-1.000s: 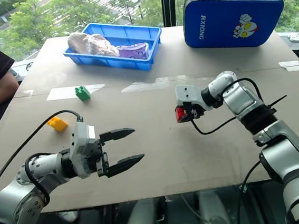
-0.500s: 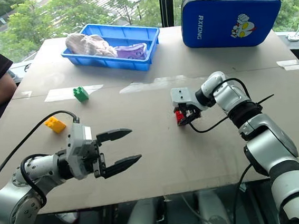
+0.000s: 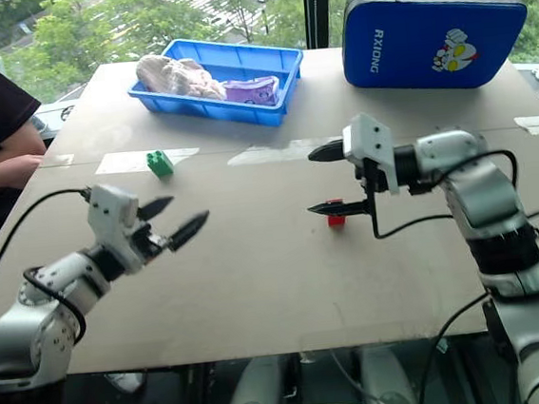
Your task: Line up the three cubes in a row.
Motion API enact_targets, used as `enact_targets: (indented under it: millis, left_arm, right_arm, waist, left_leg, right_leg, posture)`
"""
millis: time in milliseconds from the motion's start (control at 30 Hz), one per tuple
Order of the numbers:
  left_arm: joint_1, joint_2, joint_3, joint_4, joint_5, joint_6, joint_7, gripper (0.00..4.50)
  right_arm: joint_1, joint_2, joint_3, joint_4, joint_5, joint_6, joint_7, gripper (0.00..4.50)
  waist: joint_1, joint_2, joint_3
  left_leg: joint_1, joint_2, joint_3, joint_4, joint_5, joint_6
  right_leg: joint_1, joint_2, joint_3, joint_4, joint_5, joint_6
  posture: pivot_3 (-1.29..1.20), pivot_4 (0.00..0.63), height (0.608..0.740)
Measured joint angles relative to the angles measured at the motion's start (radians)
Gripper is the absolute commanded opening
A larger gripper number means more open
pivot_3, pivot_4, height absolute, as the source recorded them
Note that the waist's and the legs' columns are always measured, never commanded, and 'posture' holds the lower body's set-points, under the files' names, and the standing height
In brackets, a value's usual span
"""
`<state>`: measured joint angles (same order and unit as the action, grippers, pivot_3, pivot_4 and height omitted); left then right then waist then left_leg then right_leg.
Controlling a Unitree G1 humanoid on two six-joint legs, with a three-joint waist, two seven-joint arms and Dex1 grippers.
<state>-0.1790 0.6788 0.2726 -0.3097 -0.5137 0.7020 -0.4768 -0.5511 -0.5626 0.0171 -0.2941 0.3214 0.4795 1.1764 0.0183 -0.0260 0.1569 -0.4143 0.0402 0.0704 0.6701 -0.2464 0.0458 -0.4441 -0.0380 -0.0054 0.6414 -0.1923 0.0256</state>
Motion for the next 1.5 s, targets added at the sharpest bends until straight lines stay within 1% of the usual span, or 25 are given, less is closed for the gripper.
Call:
enact_targets:
  millis: [33,67,100,167,233,267,300,433,600,667,767,833,900,933,967,1000,1067,1167,1200,1233,1267,1300,1367,1433,1500]
  left_arm:
    - [-0.101,-0.003,-0.007,0.057,0.02,0.063,0.066,4.5]
    - [-0.128,0.0,-0.001,0.075,0.03,0.078,0.089,4.5]
    - [-0.229,-0.005,-0.018,0.141,0.06,0.124,0.144,4.5]
    - [-0.353,-0.006,-0.025,0.247,0.114,0.171,0.223,4.5]
    - [-0.466,-0.039,-0.054,0.387,0.166,0.176,0.267,4.5]
    - [-0.49,-0.052,-0.067,0.43,0.182,0.168,0.277,4.5]
    - [-0.537,-0.08,-0.089,0.518,0.207,0.15,0.293,4.5]
    - [-0.64,-0.143,-0.098,0.774,0.288,0.074,0.375,4.5]
    - [-0.714,-0.163,-0.122,0.934,0.357,-0.038,0.397,4.5]
    - [-0.755,-0.164,-0.126,1.028,0.377,-0.09,0.392,4.5]
    - [-0.784,-0.165,-0.137,1.143,0.402,-0.14,0.376,3.77]
    - [-0.787,-0.166,-0.145,1.211,0.416,-0.172,0.371,2.97]
    - [-0.797,-0.174,-0.146,1.25,0.42,-0.209,0.368,1.9]
    - [-0.801,-0.174,-0.145,1.256,0.422,-0.219,0.368,1.52]
    - [-0.803,-0.174,-0.145,1.259,0.424,-0.224,0.368,1.26]
    - [-0.803,-0.174,-0.145,1.262,0.429,-0.233,0.367,1.33]
    - [-0.798,-0.173,-0.145,1.26,0.431,-0.252,0.35,1.32]
    - [-0.74,-0.149,-0.163,1.17,0.427,-0.291,0.22,1.32]
    - [-0.679,-0.134,-0.166,1.065,0.388,-0.29,0.089,1.32]
    - [-0.674,-0.134,-0.167,1.055,0.382,-0.29,0.072,1.32]
    - [-0.584,-0.094,-0.201,0.916,0.339,-0.294,-0.088,1.32]
    - [-0.521,-0.069,-0.23,0.818,0.304,-0.306,-0.203,1.32]
    - [-0.384,-0.009,-0.327,0.597,0.23,-0.326,-0.499,1.32]
    - [-0.371,-0.005,-0.39,0.547,0.209,-0.323,-0.624,1.32]
    - [-0.399,0.005,-0.451,0.554,0.233,-0.403,-0.744,1.32]
  right_arm:
    - [0.08,0.016,-0.069,-0.111,0.04,0.061,-0.081,4.46]
    - [0.096,0.027,-0.081,-0.141,0.052,0.076,-0.104,4.46]
    - [0.16,0.036,-0.139,-0.248,0.091,0.137,-0.181,4.46]
    - [0.242,0.055,-0.191,-0.388,0.142,0.214,-0.287,4.46]
    - [0.315,0.059,-0.216,-0.502,0.182,0.265,-0.376,4.46]
    - [0.331,0.06,-0.216,-0.526,0.194,0.274,-0.394,4.46]
    - [0.359,0.056,-0.218,-0.562,0.202,0.28,-0.42,4.46]
    - [0.399,0.031,-0.213,-0.606,0.22,0.279,-0.474,4.46]
    - [0.406,0.0,-0.225,-0.622,0.257,0.278,-0.514,4.46]
    - [0.42,-0.021,-0.229,-0.629,0.263,0.276,-0.527,4.46]
    - [0.444,-0.036,-0.23,-0.632,0.271,0.269,-0.533,4.5]
    - [0.457,-0.054,-0.23,-0.633,0.273,0.259,-0.537,4.5]
    - [0.459,-0.063,-0.23,-0.633,0.282,0.254,-0.542,4.5]
    - [0.461,-0.067,-0.23,-0.633,0.285,0.252,-0.544,4.5]
    - [0.463,-0.07,-0.23,-0.633,0.286,0.25,-0.544,4.5]
    - [0.47,-0.08,-0.231,-0.633,0.291,0.247,-0.546,4.5]
    - [0.481,-0.09,-0.233,-0.633,0.297,0.237,-0.546,4.5]
    - [0.509,-0.115,-0.251,-0.631,0.306,0.219,-0.531,4.5]
    - [0.529,-0.133,-0.265,-0.63,0.309,0.204,-0.519,4.5]
    - [0.533,-0.135,-0.267,-0.629,0.309,0.204,-0.517,4.5]
    - [0.548,-0.149,-0.273,-0.625,0.31,0.187,-0.497,4.5]
    - [0.574,-0.163,-0.288,-0.624,0.31,0.176,-0.482,4.5]
    - [0.611,-0.184,-0.309,-0.59,0.304,0.147,-0.448,4.5]
    - [0.618,-0.188,-0.311,-0.575,0.299,0.125,-0.434,4.5]
    - [0.649,-0.188,-0.317,-0.569,0.301,0.096,-0.414,4.5]
  waist:
    - [0.006,-0.001,0.0]
    - [0.002,-0.002,0.0]
    - [0.0,-0.002,0.0]
    - [-0.007,-0.003,-0.001]
    - [-0.011,-0.003,-0.001]
    - [-0.014,-0.003,-0.001]
    - [-0.013,-0.003,-0.001]
    - [-0.017,-0.005,0.0]
    - [-0.015,-0.006,0.0]
    - [-0.012,-0.006,0.0]
    - [-0.01,-0.006,0.0]
    - [-0.009,-0.006,0.0]
    - [-0.007,-0.008,0.0]
    - [-0.007,-0.008,0.0]
    - [-0.007,-0.008,0.0]
    - [-0.007,-0.008,0.0]
    - [-0.007,-0.009,0.0]
    - [-0.008,-0.009,0.001]
    - [-0.008,-0.009,0.001]
    - [-0.008,-0.009,0.001]
    - [-0.01,-0.008,0.001]
    - [-0.013,-0.008,0.0]
    - [-0.014,-0.008,0.0]
    - [-0.004,-0.008,0.0]
    - [0.0,-0.008,0.0]
  left_leg:
    - [-0.001,-0.001,0.0,0.0,0.0,0.0]
    - [-0.001,-0.001,0.0,0.001,0.0,0.0]
    - [0.0,-0.001,0.0,0.0,0.0,0.0]
    - [0.001,-0.002,0.0,0.0,0.0,0.0]
    - [0.001,-0.003,0.001,0.0,0.0,0.0]
    - [0.001,-0.003,0.001,0.0,0.0,0.0]
    - [0.001,-0.003,0.001,0.0,0.0,0.0]
    - [0.0,-0.003,0.001,0.0,0.0,0.0]
    - [0.0,-0.003,0.001,0.0,0.0,0.0]
    - [-0.001,-0.003,0.002,0.0,0.0,0.0]
    - [-0.001,-0.003,0.003,0.0,0.0,0.0]
    - [-0.001,-0.003,0.003,0.0,0.0,0.0]
    - [-0.001,-0.003,0.003,0.0,0.0,0.0]
    - [-0.001,-0.003,0.003,0.0,0.0,0.0]
    - [-0.001,-0.003,0.003,0.0,0.0,0.0]
    - [-0.001,-0.002,0.003,0.0,0.0,0.0]
    - [-0.001,-0.002,0.003,0.0,0.0,0.0]
    - [-0.001,-0.002,0.003,0.0,0.0,0.0]
    - [-0.001,-0.001,0.002,0.0,0.0,0.0]
    - [-0.001,-0.001,0.002,0.0,0.0,0.0]
    - [-0.002,0.0,0.002,-0.001,0.0,0.0]
    - [-0.001,0.0,0.003,-0.001,0.0,0.0]
    - [-0.001,0.0,0.003,-0.001,0.0,0.0]
    - [-0.002,-0.001,0.002,0.0,0.0,0.0]
    - [0.0,-0.001,0.002,0.002,0.0,0.0]
  right_leg:
    - [0.0,0.0,-0.001,0.0,0.001,0.001]
    - [0.0,0.0,-0.001,0.0,0.002,0.003]
    - [0.0,0.0,0.0,0.0,0.002,0.003]
    - [0.0,0.001,0.001,0.001,0.002,0.004]
    - [0.0,0.001,0.001,0.001,0.002,0.004]
    - [0.0,0.001,0.001,0.0,0.002,0.004]
    - [0.0,0.001,0.001,0.0,0.002,0.004]
    - [0.0,0.002,0.002,0.0,0.002,0.004]
    - [0.0,0.002,0.001,0.0,0.002,0.004]
    - [0.0,0.002,0.001,0.0,0.002,0.004]
    - [0.0,0.002,0.001,-0.001,0.002,0.004]
    - [0.0,0.002,0.001,-0.001,0.002,0.004]
    - [0.0,0.002,0.001,0.0,0.002,0.004]
    - [0.0,0.002,0.001,0.0,0.002,0.004]
    - [0.0,0.002,0.001,0.0,0.002,0.004]
    - [0.0,0.001,0.001,0.0,0.002,0.004]
    - [0.0,0.001,0.001,-0.001,0.002,0.004]
    - [0.0,0.001,0.001,-0.001,0.002,0.004]
    - [-0.001,0.001,0.001,-0.001,0.002,0.004]
    - [-0.001,0.001,0.001,0.0,0.002,0.004]
    - [-0.002,0.001,0.002,-0.001,0.002,0.002]
    - [-0.001,-0.001,0.002,-0.001,0.001,0.001]
    - [-0.002,-0.002,0.002,-0.001,0.0,0.0]
    - [-0.001,-0.002,0.001,-0.001,-0.001,0.0]
    - [0.002,-0.001,-0.001,-0.001,-0.003,0.003]
  posture:
    - [0.0,0.15,0.74]
    - [0.0,0.15,0.74]
    - [0.0,0.15,0.74]
    - [0.0,0.15,0.74]
    - [0.0,0.15,0.74]
    - [0.0,0.15,0.74]
    - [0.0,0.15,0.74]
    - [0.0,0.15,0.74]
    - [0.0,0.15,0.74]
    - [0.0,0.15,0.74]
    - [0.0,0.15,0.74]
    - [0.0,0.15,0.74]
    - [0.0,0.15,0.74]
    - [0.0,0.15,0.74]
    - [0.0,0.15,0.74]
    - [0.0,0.15,0.74]
    - [0.0,0.15,0.74]
    - [0.0,0.15,0.74]
    - [0.0,0.15,0.74]
    - [0.0,0.15,0.74]
    - [0.0,0.15,0.74]
    - [0.0,0.15,0.74]
    - [0.0,0.15,0.74]
    - [0.0,0.15,0.74]
    - [0.0,0.15,0.74]
